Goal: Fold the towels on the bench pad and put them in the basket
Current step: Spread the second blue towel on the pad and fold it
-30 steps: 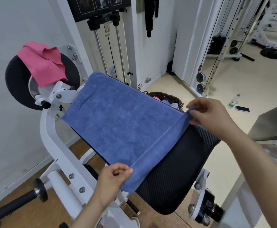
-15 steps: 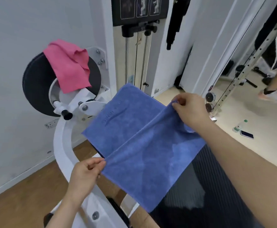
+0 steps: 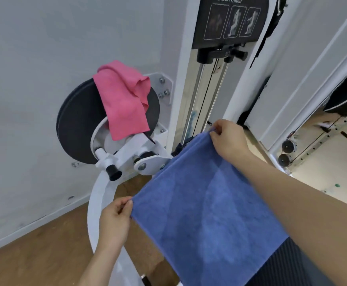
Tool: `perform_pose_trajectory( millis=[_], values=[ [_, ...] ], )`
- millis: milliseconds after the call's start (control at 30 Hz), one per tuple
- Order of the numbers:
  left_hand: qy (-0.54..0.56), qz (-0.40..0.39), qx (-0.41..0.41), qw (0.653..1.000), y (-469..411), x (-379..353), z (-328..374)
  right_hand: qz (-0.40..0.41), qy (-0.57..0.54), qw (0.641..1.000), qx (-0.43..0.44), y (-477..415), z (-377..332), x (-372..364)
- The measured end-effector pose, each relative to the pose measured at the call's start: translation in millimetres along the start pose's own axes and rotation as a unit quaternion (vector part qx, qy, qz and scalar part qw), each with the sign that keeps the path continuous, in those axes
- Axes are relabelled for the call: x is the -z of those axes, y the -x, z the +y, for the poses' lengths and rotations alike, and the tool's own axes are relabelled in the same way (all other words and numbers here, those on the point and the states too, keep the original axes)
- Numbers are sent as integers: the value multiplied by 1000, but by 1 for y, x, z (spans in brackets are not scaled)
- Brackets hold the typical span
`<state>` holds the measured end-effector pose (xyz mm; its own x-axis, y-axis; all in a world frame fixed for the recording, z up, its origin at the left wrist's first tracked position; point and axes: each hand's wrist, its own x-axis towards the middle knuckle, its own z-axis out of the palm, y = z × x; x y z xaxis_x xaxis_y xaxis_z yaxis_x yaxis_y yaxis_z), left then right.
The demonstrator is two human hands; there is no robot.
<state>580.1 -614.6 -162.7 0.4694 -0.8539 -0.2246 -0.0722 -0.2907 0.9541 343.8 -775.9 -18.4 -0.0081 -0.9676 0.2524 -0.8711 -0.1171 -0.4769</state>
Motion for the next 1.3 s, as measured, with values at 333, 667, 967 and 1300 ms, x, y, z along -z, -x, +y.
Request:
perform_pose_trajectory(
  millis=[333,667,967,1300],
  values=[
    [-43,16,42,998,-33,-10,-21,-30,97,994,28,-30,15,-51],
    [56,33,75,995,-32,-12,-19,-58,38,998,-2,-42,17,-44],
    [70,52,43,995,-14,3,-3,8,-70,997,23,-20,4,-16],
    [-16,69,-122,990,23,34,55,-5,-107,994,30,71,-3,96]
  ],
)
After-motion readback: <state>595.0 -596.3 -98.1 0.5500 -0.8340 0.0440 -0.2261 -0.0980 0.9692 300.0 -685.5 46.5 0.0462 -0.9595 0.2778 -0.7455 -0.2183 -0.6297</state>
